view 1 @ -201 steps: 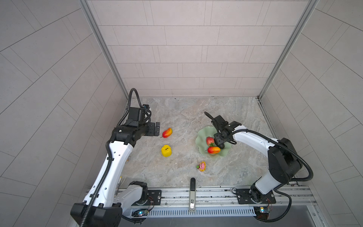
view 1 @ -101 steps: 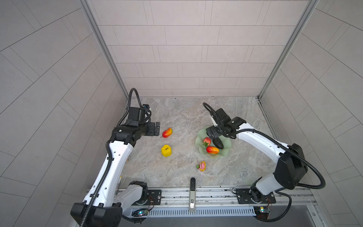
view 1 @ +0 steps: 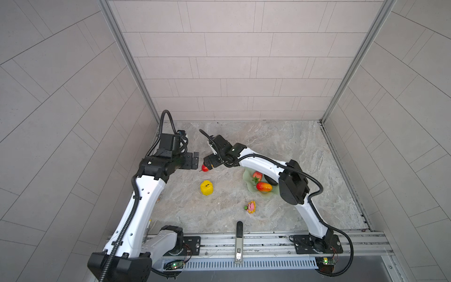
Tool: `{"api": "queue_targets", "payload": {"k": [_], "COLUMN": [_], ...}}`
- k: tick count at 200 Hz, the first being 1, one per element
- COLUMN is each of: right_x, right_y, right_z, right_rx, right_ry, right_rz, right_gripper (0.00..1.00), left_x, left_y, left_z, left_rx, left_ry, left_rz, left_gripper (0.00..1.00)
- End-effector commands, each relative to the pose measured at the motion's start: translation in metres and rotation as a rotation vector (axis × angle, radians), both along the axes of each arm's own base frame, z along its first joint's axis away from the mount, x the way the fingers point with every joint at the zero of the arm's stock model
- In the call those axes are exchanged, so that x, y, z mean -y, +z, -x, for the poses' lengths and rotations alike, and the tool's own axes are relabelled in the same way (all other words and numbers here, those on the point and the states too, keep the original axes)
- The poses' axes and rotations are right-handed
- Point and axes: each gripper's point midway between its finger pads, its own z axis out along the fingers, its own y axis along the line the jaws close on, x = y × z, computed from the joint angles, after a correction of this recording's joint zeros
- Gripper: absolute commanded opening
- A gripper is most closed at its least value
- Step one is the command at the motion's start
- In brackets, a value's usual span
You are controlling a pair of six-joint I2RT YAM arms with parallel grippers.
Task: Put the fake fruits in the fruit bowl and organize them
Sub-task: 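Reach the right gripper to the second mango and grasp it, then carry the mango with the right gripper and release it into the bowl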
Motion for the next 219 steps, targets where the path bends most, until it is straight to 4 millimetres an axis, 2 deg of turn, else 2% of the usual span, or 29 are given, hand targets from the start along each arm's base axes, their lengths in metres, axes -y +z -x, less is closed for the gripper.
{"api": "queue_targets", "payload": {"k": [1, 30, 68, 91, 131, 175, 219], "right_x": [-0.002, -0.017, -0.025, -0.031, -0.037, -0.036, -0.033], "right_y": [-0.006, -0.040, -0.060, -0.070, -0.084, -0.085, -0.085], "right_z": [-0.019, -0.021, -0.011, -0.010, -0.005, -0.007, -0.009], "right_rx": [-0.067, -0.162, -0.197, -0.230, -0.272, -0.264, -0.268], "right_ry": [-0.215, -0.341, -0.414, -0.436, -0.444, -0.443, -0.433], "right_rz": [-0.107, -0.182, -0.178, -0.197, -0.211, -0.209, -0.203], "right_gripper": [1.00, 1.00, 0.96, 0.89, 0.71, 0.50, 0.23], "left_x": [-0.003, -0.003, -0.001, -0.001, -0.003, -0.004, -0.004], "left_y": [0.007, 0.007, 0.007, 0.007, 0.009, 0.009, 0.009], "left_z": [0.001, 0.001, 0.001, 0.001, 0.004, 0.006, 0.007], "left_rx": [0.026, 0.025, 0.029, 0.029, 0.039, 0.043, 0.044], "left_ry": [0.000, -0.002, -0.007, -0.008, -0.001, 0.000, -0.002], "left_rz": [-0.013, -0.017, -0.011, -0.010, -0.015, -0.015, -0.016], "left_gripper": [1.00, 1.00, 1.00, 1.00, 1.00, 1.00, 1.00]}}
